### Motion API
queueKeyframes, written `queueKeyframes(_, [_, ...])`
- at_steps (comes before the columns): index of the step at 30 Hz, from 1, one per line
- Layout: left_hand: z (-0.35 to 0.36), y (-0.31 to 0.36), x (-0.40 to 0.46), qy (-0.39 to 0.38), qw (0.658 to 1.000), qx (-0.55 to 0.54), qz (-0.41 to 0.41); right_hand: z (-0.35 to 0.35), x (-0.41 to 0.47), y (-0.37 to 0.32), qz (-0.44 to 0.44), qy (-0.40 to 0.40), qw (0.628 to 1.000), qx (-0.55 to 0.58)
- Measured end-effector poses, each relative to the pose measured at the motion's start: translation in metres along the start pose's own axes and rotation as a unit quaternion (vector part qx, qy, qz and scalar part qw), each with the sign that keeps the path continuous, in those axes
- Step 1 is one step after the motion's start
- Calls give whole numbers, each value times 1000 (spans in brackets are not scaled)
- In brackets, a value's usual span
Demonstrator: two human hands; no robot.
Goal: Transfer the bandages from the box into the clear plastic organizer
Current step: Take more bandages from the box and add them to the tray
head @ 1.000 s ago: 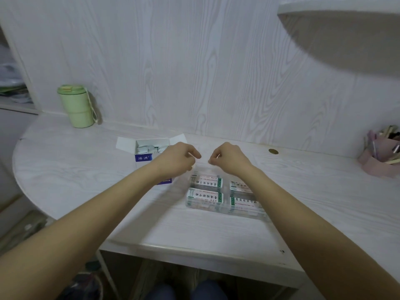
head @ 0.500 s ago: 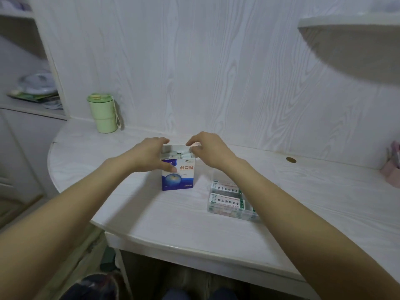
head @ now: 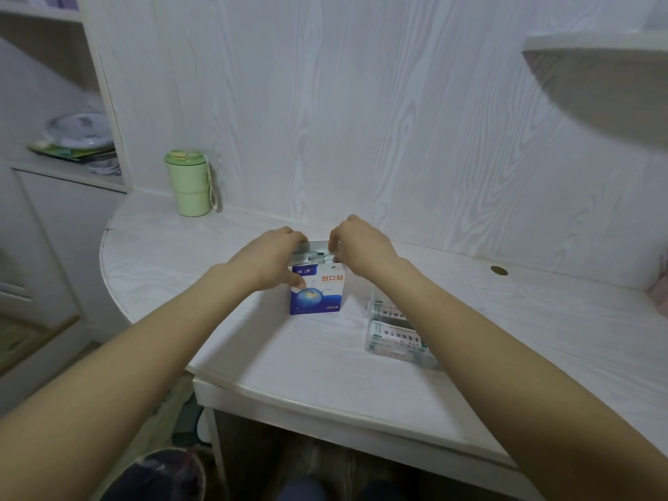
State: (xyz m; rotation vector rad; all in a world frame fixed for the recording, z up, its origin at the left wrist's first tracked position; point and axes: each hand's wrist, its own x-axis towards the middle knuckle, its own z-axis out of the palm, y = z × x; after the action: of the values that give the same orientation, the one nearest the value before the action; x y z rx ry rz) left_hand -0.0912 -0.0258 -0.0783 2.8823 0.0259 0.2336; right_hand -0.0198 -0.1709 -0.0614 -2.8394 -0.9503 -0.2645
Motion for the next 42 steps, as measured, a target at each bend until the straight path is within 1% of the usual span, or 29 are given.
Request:
queueKeyframes(4, [-1,1,2,-3,1000,4,-1,2,8,-7,13,-6,999,-37])
queueKeyframes(9, [-2,2,4,-9,1000,1,-5,5,14,-6,22,-25,999,-26])
queueKeyframes(15, [-1,-1,5,-8,1000,-18,-18,-3,20,-7,-6,-94,995,-24])
queueKeyframes(18, [-1,-2,6,-9,999,-22,-22,-4,23,-4,-18,-111,994,-9])
queueKeyframes(23, [0,-2,7,-10,1000,-20,-21,-15,21,5,-56,-61,996,22])
queueKeyframes(24, [-1,-2,7,-12,999,-21,-21,-19,19,7,-61,-55,996,43])
queueKeyframes(26, [-1,-3,6,-18,999,-21,-22,-29,15,10,-54,-56,993,92])
queueKeyframes(29, [0,-2,6,-27,999,-13,-23,-40,11,14,-41,-53,990,125])
queueKeyframes(31, [0,0,4,-41,999,8,-26,-43,8,15,-34,-28,988,146])
queueKeyframes(33, [-3,2,1,-40,998,19,-34,-46,4,17,-32,14,984,173])
queueKeyframes(35, [-9,8,0,-3,999,-28,-21,-49,-1,19,-34,64,975,210])
queueKeyframes(37, [-14,19,1,44,995,-94,0,-53,-9,21,-33,102,954,279])
queueKeyframes(40, [-22,41,0,70,978,-192,40,-58,-25,30,-34,110,906,407])
queueKeyframes(42, [-23,53,0,70,972,-208,88,-57,-38,39,-31,100,868,486])
